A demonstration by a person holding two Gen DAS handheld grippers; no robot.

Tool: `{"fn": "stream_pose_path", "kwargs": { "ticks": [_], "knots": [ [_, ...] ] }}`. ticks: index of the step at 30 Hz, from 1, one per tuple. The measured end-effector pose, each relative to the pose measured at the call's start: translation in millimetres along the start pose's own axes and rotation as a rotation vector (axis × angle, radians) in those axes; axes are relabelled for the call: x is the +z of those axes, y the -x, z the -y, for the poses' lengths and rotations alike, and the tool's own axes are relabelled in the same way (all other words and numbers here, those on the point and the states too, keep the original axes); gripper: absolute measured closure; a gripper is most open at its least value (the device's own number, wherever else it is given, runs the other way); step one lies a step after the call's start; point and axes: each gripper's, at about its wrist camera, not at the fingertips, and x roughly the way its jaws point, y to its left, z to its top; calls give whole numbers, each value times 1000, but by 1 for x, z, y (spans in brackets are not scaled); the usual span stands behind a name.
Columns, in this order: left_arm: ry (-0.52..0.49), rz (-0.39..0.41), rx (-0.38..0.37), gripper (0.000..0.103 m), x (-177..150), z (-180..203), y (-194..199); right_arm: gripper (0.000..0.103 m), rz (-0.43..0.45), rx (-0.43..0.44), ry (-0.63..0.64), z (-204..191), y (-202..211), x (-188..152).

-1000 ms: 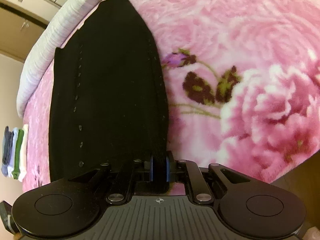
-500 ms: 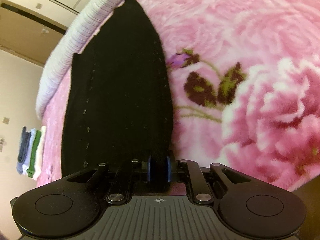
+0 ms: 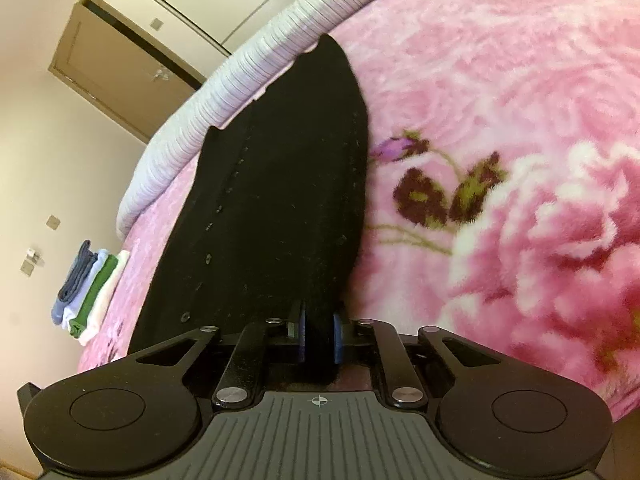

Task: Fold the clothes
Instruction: 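Pull the gripped end edge with both tools to straighten the garment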

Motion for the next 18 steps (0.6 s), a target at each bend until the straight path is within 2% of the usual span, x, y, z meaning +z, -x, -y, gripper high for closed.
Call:
{"fn": "stream_pose_path", "kwargs": {
  "ticks": [3, 6, 12, 15, 16, 18],
  "knots": [
    [12, 21, 17, 97, -1, 12, 9, 93, -4, -10, -59, -3, 12, 2],
    [-52, 40, 46, 97, -8, 24, 22, 93, 38, -5, -62, -11, 25, 0],
    [-62, -8, 136, 96, -37, 20, 39, 92, 45, -100, -89, -10, 35, -43],
    [-72, -13, 187, 97, -40, 23, 56, 84, 43, -118, -115, -8, 49, -46],
    [-96, -2, 208, 97, -38, 27, 64, 78, 44, -144, -96, -12, 56, -42],
    [-161, 33, 246, 97, -32, 37, 76, 75, 84, -209, -7, -25, 69, -32]
  ]
}}
